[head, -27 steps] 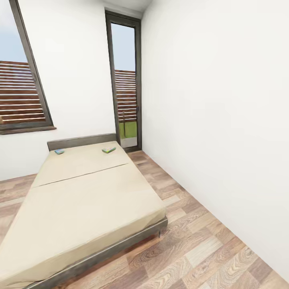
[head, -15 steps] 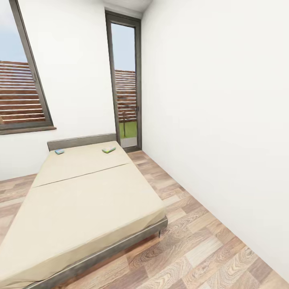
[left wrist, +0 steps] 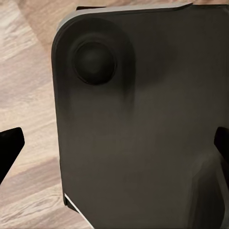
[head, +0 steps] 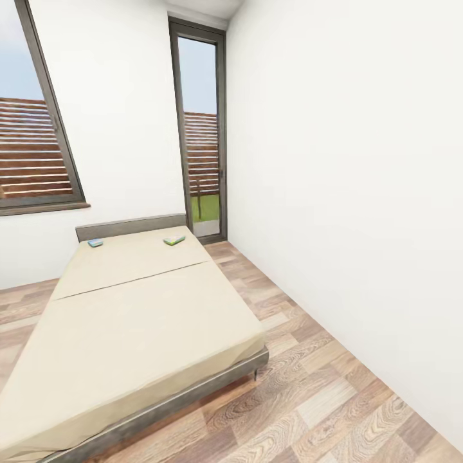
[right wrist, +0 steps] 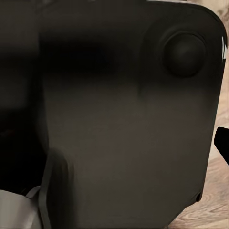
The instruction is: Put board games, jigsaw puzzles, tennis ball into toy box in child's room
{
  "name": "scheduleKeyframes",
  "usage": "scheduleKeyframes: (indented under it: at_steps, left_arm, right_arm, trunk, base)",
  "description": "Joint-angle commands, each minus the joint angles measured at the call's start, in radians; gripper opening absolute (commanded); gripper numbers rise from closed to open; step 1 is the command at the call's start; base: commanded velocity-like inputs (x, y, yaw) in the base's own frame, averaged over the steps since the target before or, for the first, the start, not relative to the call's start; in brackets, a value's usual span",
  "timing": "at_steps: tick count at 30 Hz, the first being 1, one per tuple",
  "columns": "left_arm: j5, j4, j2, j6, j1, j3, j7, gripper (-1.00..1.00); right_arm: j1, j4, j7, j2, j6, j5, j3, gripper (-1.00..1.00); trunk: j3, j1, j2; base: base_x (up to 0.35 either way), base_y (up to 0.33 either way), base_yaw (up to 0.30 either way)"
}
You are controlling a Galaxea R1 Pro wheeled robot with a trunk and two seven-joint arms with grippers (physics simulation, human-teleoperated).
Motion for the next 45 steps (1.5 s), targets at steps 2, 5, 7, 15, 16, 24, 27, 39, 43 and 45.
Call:
scheduleKeyframes:
  at_steps: [2,5,7,15,16,24,27,39,43,45]
  left_arm:
    - [0.000,0.000,0.000,-0.003,0.000,-0.002,-0.001,1.00]
    - [0.000,0.000,0.000,-0.003,0.000,-0.004,-0.001,1.00]
    - [0.000,0.000,0.000,-0.003,0.000,-0.004,-0.001,1.00]
    - [0.004,0.000,-0.005,-0.003,0.000,0.006,-0.001,1.00]
    - [0.004,0.000,-0.005,-0.003,0.000,0.006,-0.001,1.00]
    - [0.006,0.000,-0.007,-0.003,0.000,0.007,0.000,1.00]
    - [0.006,0.000,-0.007,-0.002,0.000,0.008,0.001,1.00]
    - [-0.001,0.000,-0.007,0.000,0.000,0.001,0.000,1.00]
    - [-0.002,0.000,-0.006,0.000,0.000,-0.001,0.000,1.00]
    - [-0.003,0.000,-0.004,-0.001,0.000,-0.001,0.000,1.00]
  right_arm:
    - [0.000,0.000,0.000,0.000,-0.015,0.000,0.000,1.00]
    - [0.000,0.000,0.000,-0.003,-0.031,0.001,0.000,1.00]
    - [0.000,0.000,0.002,-0.008,-0.039,0.004,0.003,1.00]
    - [0.000,0.000,0.000,-0.014,-0.044,-0.004,0.000,1.00]
    - [0.000,0.000,0.000,-0.015,-0.044,-0.005,0.000,1.00]
    - [0.000,0.000,0.000,-0.014,-0.045,-0.005,0.002,1.00]
    - [0.000,0.000,0.000,-0.013,-0.045,-0.007,0.002,1.00]
    - [0.000,0.000,0.000,-0.019,-0.044,-0.006,0.000,1.00]
    - [0.000,0.000,0.000,-0.021,-0.045,-0.004,0.000,1.00]
    - [0.000,0.000,0.000,-0.022,-0.045,-0.003,0.002,1.00]
  trunk:
    - [-0.001,0.000,0.000]
    - [-0.001,0.000,0.000]
    - [-0.001,0.000,0.000]
    - [-0.001,0.000,0.000]
    - [-0.001,0.000,0.000]
    - [-0.001,0.000,0.000]
    - [0.002,-0.004,0.007]
    - [0.040,-0.050,0.091]
    - [0.053,-0.065,0.119]
    - [0.059,-0.073,0.133]
  base:
    - [0.000,0.000,0.000]
    - [0.000,0.000,0.000]
    - [0.000,0.000,0.000]
    - [0.000,0.000,0.000]
    - [0.000,0.000,0.000]
    - [0.000,0.000,0.020]
    - [0.000,0.000,0.169]
    - [0.000,0.000,0.247]
    - [0.000,0.000,0.080]
    - [0.000,0.000,0.030]
